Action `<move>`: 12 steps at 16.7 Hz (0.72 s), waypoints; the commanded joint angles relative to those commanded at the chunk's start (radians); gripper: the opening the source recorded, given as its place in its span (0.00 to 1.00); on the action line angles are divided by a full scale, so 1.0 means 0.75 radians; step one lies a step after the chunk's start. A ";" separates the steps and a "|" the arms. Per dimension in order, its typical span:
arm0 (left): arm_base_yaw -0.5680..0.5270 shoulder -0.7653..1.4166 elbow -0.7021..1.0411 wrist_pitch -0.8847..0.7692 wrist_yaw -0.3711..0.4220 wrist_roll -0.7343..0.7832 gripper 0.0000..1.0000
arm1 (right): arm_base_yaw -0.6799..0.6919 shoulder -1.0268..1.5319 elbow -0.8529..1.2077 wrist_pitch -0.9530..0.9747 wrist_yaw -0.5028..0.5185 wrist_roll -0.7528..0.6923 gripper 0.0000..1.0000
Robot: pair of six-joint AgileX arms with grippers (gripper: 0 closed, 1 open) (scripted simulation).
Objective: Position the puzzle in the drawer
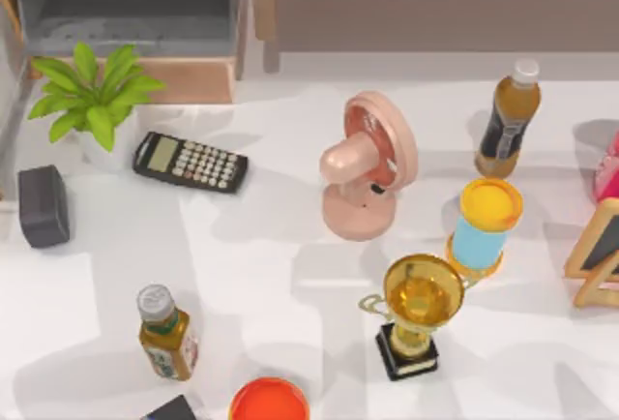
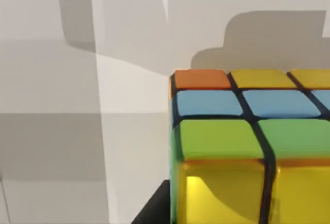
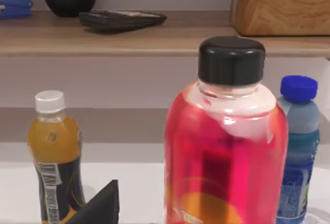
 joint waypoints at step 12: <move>0.000 0.000 0.000 0.000 0.000 0.000 0.60 | 0.000 0.000 0.000 0.000 0.000 0.000 1.00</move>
